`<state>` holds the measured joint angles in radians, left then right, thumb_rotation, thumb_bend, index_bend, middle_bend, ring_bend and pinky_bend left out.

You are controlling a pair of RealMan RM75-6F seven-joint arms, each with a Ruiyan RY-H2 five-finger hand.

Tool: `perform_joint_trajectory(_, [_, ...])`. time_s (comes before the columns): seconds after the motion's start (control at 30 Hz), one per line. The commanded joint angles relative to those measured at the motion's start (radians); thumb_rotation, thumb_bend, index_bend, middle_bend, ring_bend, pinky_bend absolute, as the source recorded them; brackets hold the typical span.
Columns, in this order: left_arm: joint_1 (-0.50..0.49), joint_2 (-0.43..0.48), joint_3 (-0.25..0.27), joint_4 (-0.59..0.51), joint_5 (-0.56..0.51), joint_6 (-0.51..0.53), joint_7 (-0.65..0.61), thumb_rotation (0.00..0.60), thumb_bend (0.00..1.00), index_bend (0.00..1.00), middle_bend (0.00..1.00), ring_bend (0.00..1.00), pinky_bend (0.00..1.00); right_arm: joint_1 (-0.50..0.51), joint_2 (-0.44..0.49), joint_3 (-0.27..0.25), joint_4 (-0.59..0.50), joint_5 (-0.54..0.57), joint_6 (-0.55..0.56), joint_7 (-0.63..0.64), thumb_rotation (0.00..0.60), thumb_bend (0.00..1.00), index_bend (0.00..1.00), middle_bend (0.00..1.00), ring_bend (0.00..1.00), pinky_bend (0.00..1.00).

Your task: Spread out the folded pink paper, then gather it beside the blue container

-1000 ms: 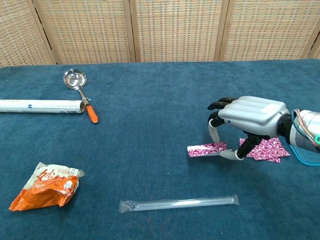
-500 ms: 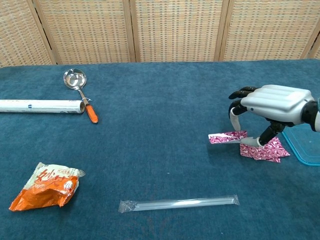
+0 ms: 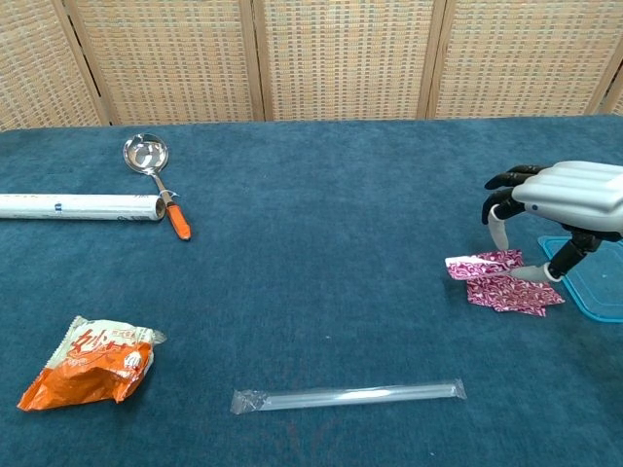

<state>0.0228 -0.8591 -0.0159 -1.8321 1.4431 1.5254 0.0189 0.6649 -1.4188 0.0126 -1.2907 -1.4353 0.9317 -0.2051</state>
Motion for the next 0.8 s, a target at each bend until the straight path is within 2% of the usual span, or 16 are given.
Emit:
perform_joint_trajectory(0.03, [0.0, 0.001, 0.0, -0.003, 0.0, 0.001, 0.003, 0.6, 0.02, 0.0, 0.0, 0.0, 0.0, -0.006, 0.007, -0.006, 0.013, -0.01, 0.003, 0.019, 0.6, 0.36, 0.49, 0.23, 0.0, 0.0])
perform_joint_trajectory(0.4, [0.008, 0.007, 0.001, -0.013, 0.002, 0.015, 0.007, 0.6, 0.02, 0.0, 0.0, 0.0, 0.0, -0.029, 0.018, -0.027, 0.063, -0.037, 0.01, 0.087, 0.6, 0.31, 0.47, 0.21, 0.0, 0.0])
perform_joint_trajectory(0.8, [0.012, 0.013, 0.002, -0.023, 0.006, 0.023, 0.011, 0.6, 0.02, 0.0, 0.0, 0.0, 0.0, -0.039, 0.03, -0.034, 0.093, -0.053, 0.006, 0.135, 0.6, 0.2, 0.42, 0.19, 0.0, 0.0])
